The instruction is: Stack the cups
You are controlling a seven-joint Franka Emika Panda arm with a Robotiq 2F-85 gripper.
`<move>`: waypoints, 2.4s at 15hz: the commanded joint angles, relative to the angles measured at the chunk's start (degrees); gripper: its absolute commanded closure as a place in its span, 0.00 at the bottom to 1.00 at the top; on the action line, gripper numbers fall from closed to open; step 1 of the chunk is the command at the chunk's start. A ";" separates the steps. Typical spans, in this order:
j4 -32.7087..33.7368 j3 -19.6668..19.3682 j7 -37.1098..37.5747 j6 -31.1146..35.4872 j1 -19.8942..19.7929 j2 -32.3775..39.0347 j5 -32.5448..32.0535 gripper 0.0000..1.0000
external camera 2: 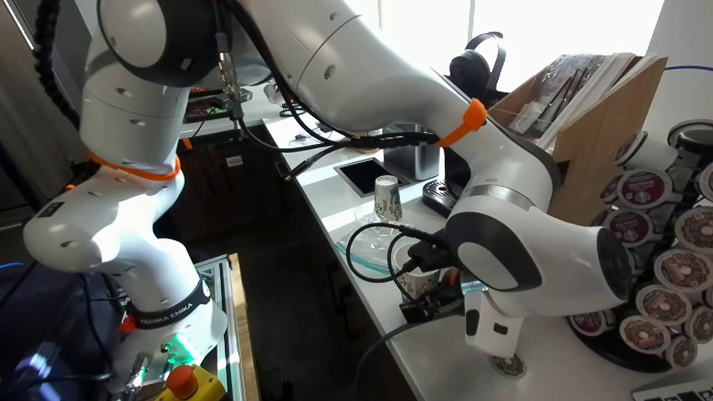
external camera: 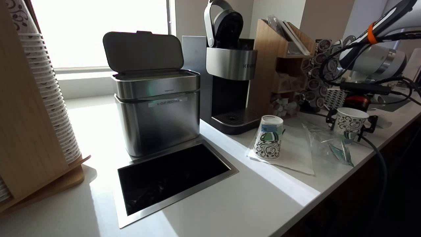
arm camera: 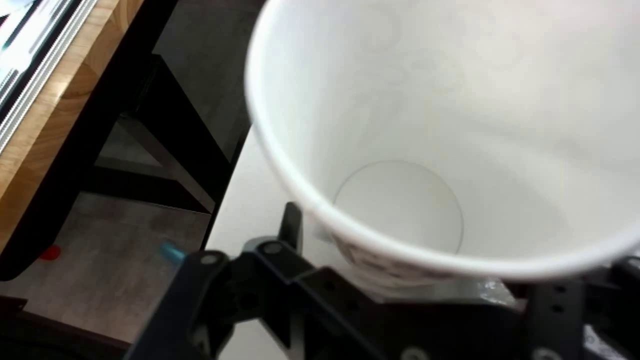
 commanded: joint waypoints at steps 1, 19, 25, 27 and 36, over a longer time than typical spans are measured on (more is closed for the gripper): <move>-0.09 0.22 -0.31 -0.19 0.20 -0.07 0.92 0.42; -17.39 0.93 3.67 20.33 12.23 -19.04 -10.27 0.60; -17.17 2.01 3.09 21.16 12.29 -19.47 -10.12 0.35; -17.52 1.99 3.09 21.23 12.27 -19.82 -10.17 0.35; -23.21 2.83 11.43 39.19 17.65 -22.60 -26.60 0.60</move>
